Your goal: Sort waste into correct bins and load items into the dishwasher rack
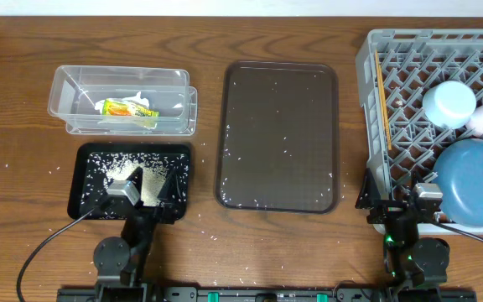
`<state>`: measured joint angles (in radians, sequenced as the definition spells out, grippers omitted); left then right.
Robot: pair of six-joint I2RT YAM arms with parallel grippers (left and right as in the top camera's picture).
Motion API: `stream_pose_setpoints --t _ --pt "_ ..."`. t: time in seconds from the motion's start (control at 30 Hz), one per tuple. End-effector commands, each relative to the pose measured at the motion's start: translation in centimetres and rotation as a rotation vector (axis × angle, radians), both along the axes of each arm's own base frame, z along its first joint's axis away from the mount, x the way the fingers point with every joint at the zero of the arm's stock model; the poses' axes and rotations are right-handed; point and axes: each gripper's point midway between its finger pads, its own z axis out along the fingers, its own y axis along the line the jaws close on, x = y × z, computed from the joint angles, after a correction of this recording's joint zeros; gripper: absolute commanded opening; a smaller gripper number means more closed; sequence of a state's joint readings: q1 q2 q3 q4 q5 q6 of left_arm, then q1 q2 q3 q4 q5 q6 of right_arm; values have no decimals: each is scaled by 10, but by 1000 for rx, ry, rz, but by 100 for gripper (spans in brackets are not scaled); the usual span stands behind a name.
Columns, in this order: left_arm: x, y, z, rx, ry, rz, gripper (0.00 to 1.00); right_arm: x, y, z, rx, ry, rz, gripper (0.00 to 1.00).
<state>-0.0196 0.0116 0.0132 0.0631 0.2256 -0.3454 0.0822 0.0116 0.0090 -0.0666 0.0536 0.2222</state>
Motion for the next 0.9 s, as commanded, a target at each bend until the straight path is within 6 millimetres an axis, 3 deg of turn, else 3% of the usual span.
stream_pose_setpoints --t 0.0,0.23,0.53,0.73,0.87 --pt "2 13 -1 35 -13 70 90 0 -3 -1 -15 -2 -16 99" --pt "3 35 -1 37 -10 169 90 0 -3 -1 -15 -2 -16 99" --pt "3 40 -6 49 8 194 91 0 -3 -1 -15 -2 -15 99" --pt "0 43 -34 64 122 208 90 0 -3 -1 -15 -2 -16 99" --pt "0 43 -33 64 121 210 91 0 -3 -1 -15 -2 -15 99"
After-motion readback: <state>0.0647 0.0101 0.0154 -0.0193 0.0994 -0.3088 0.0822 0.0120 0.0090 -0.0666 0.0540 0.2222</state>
